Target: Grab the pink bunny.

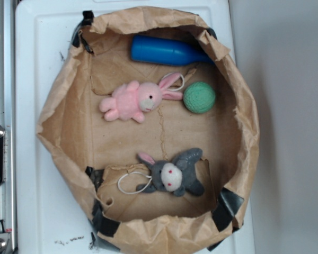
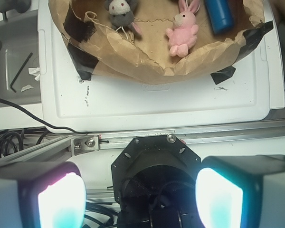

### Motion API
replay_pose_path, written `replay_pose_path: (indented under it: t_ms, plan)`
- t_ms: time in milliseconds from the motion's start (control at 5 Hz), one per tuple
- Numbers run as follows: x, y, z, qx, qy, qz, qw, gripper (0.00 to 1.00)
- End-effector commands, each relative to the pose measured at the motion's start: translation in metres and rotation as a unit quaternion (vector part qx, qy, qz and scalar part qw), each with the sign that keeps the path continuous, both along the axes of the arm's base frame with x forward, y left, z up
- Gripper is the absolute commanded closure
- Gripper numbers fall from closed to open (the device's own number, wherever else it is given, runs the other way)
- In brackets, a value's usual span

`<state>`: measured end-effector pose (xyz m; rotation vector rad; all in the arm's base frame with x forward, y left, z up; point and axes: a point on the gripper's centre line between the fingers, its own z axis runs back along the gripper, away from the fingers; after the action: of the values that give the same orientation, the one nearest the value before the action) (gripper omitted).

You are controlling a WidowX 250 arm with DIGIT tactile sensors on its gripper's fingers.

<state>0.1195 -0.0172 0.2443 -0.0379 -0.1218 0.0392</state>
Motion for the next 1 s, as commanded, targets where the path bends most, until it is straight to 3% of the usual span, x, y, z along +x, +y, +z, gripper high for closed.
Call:
replay_pose_path:
  t_ms: [0,400,800]
  plan:
    - [0.0,0.0,0.0,0.0,0.0,0.0,1.0,0.0]
    - [0.058,0.028,-0.003,0.015,-0.005,0.045,0.999,0.0]
    - [0.093,0.073,-0.02,0.002,-0.027,0.027,0.999,0.0]
